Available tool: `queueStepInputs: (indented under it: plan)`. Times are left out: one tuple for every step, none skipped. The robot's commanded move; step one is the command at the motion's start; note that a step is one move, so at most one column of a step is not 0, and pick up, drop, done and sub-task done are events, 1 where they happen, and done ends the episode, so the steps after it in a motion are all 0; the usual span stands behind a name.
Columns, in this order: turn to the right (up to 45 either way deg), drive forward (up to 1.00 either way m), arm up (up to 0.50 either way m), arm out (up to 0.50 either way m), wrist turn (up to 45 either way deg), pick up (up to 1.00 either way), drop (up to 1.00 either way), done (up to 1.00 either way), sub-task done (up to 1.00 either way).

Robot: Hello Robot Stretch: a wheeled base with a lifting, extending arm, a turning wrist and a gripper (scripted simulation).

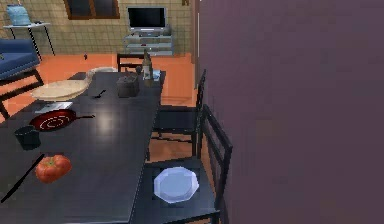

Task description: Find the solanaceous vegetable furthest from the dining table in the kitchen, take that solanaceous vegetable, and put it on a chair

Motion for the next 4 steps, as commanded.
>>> queueStepInputs:
  plan:
    - [27.0, 0.0, 0.0, 0.0, 0.0, 0.0, 0.0, 0.0, 0.0]
    - [-33.0, 0.0, 0.0, 0.0, 0.0, 0.0, 0.0, 0.0, 0.0]
    - [39.0, 0.0, 0.0, 0.0, 0.0, 0.0, 0.0, 0.0, 0.0]
    - [-39.0, 0.0, 0.0, 0.0, 0.0, 0.0, 0.0, 0.0, 0.0]
